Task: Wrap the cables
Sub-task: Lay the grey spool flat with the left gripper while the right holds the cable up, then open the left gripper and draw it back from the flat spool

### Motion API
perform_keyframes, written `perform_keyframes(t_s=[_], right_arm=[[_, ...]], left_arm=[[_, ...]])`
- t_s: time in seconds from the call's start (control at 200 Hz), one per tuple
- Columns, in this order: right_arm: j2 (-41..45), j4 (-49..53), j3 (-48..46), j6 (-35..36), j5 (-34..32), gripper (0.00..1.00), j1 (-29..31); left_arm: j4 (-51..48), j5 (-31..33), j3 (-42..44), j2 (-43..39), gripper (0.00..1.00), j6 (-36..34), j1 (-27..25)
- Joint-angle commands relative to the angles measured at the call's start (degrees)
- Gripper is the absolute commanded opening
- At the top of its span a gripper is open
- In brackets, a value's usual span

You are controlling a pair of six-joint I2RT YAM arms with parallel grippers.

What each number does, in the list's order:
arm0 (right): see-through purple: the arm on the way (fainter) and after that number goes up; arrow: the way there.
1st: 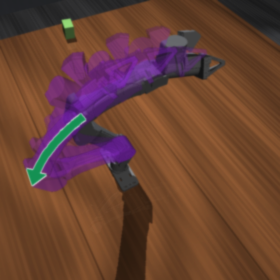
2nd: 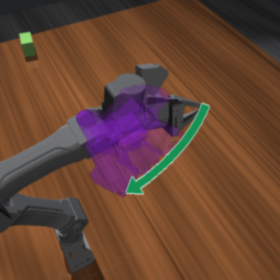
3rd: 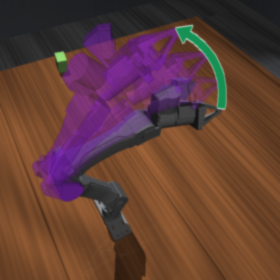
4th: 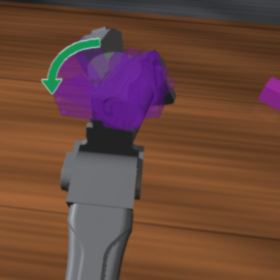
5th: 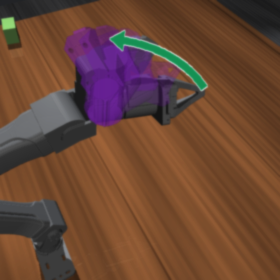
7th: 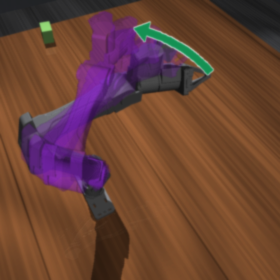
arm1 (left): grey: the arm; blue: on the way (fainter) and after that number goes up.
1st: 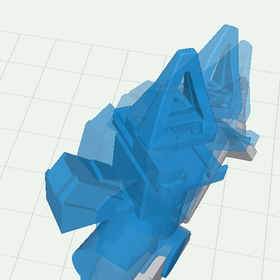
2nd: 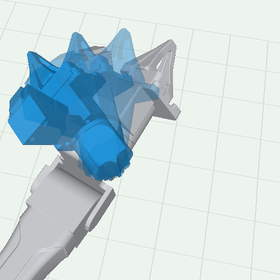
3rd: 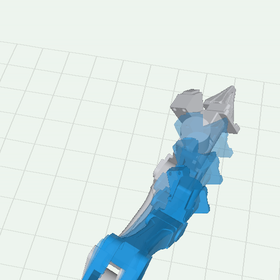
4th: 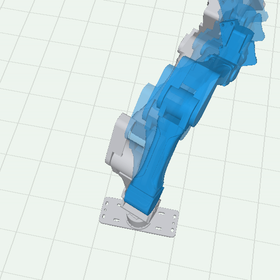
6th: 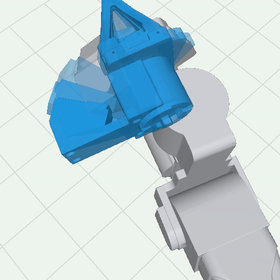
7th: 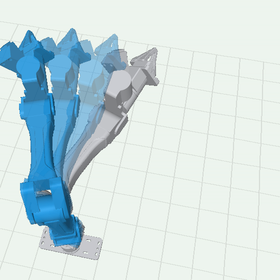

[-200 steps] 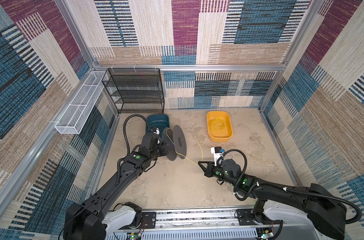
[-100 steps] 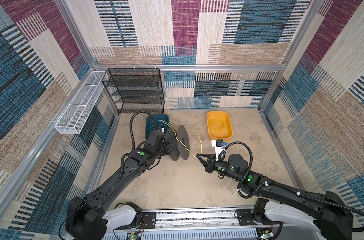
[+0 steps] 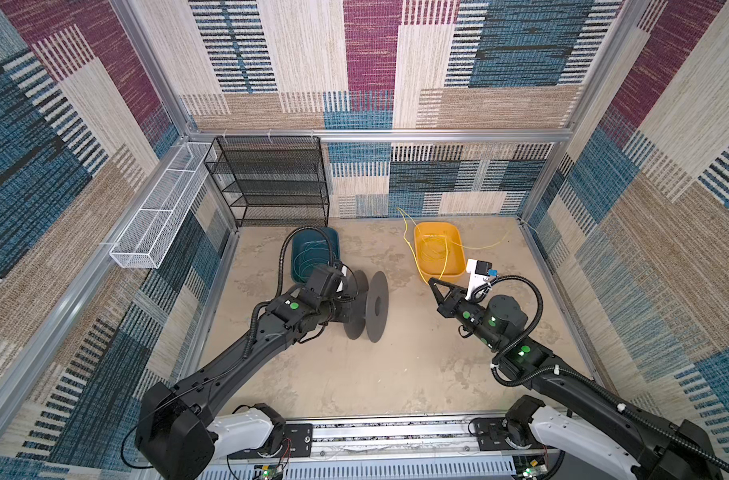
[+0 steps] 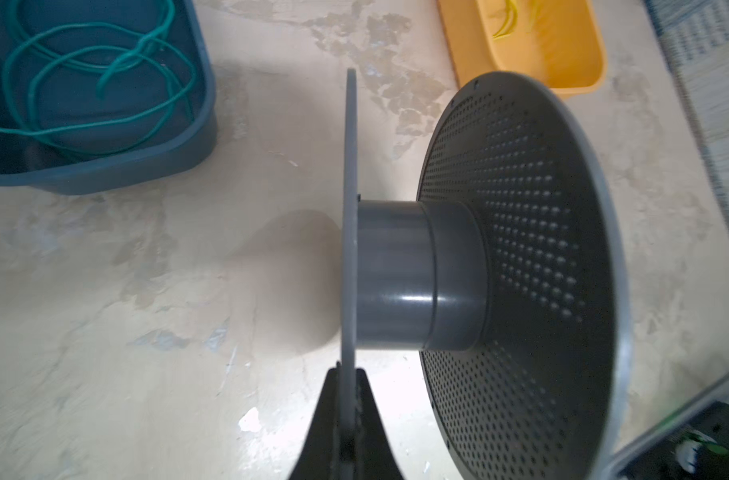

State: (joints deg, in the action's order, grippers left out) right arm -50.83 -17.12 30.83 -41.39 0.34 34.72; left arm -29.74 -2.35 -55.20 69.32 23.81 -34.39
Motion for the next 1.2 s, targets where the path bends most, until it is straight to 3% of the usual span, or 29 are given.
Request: perform_keyframes(t_s=[0.0,0.15,0.321,0.646,1.197], right_arm=[[-1.1,-4.2,2.0,0.4,0.9,0.0,-1.9],[-2.2,-4.1,3.6,1.9,1.6,0.0,-3.0],[-0.9,-3.4,2.0,1.8,1.6,0.0,-3.5],[-4.2,-3.8,-1.0,5.1,6.9,0.0,-3.7],[-5.8,-2.8,-3.5,8.4,11.7,0.0,-3.7]], left_arm=[[7.5,-10.5,4.2,-2.7,0.0,-0.1,0.0],[15.7,-18.4,9.7,-4.0,0.0,2.8,1.4],[22.4,-21.5,14.9,-1.5,0.0,5.7,5.0],[24.0,-10.4,18.6,5.8,0.0,6.9,6.9],[34.9,-7.1,26.5,13.0,0.01,10.2,7.4]])
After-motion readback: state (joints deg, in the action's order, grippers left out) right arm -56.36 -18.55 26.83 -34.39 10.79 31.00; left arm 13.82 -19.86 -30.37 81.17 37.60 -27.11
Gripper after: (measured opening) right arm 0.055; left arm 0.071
